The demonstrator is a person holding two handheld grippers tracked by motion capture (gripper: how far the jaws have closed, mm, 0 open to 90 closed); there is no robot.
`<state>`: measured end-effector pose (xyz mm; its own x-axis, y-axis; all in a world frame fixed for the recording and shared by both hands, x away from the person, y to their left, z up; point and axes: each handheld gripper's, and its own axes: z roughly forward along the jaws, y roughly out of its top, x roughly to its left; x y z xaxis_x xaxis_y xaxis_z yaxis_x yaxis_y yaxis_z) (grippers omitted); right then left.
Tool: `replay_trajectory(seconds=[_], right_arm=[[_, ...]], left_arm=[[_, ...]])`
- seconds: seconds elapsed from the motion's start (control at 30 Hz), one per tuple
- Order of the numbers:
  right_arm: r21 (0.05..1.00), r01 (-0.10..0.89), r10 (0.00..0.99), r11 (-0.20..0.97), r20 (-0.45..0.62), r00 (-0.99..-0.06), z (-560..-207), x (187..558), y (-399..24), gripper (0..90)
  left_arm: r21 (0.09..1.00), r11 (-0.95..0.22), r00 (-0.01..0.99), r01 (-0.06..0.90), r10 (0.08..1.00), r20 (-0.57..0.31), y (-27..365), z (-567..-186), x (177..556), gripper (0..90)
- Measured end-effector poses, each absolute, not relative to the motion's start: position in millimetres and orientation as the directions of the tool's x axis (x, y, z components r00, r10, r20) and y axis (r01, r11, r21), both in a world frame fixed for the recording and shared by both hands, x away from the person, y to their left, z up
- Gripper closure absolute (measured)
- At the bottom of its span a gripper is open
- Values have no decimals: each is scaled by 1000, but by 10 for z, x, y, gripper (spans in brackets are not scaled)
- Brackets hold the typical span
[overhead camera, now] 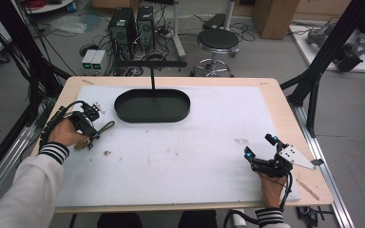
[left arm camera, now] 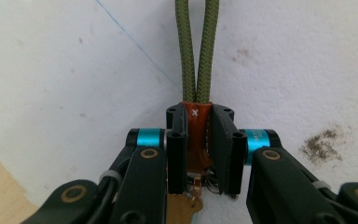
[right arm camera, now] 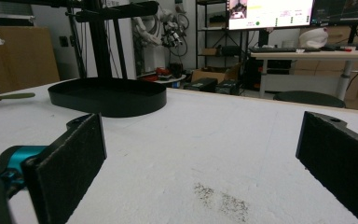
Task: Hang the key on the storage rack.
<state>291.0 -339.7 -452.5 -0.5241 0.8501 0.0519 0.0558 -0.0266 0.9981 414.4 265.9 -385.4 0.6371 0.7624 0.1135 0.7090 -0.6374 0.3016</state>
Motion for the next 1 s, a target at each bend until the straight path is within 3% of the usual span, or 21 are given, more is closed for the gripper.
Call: replay_trajectory(seconds=[0.3, 0.57, 0.9, 1.0], right_arm=[[998, 58, 850, -26, 52, -524, -4525, 2908, -3398, 5], [998, 59, 850, -27, 54, -524, -4525, 2908, -3398, 5], [998, 59, 850, -27, 54, -524, -4525, 2908, -3399, 5], [998, 60, 850, -28, 55, -524, -4525, 2908, -3401, 5]], left_arm=[[439, -586, 617, 681, 782, 85, 2704, -3689, 4104, 767], [662, -485, 582, 572, 808, 89, 2753, -3449, 4029, 767], [780, -444, 521, 441, 834, 180, 2644, -3300, 3987, 766], [806, -420, 514, 416, 841, 172, 2608, -3264, 3999, 766]])
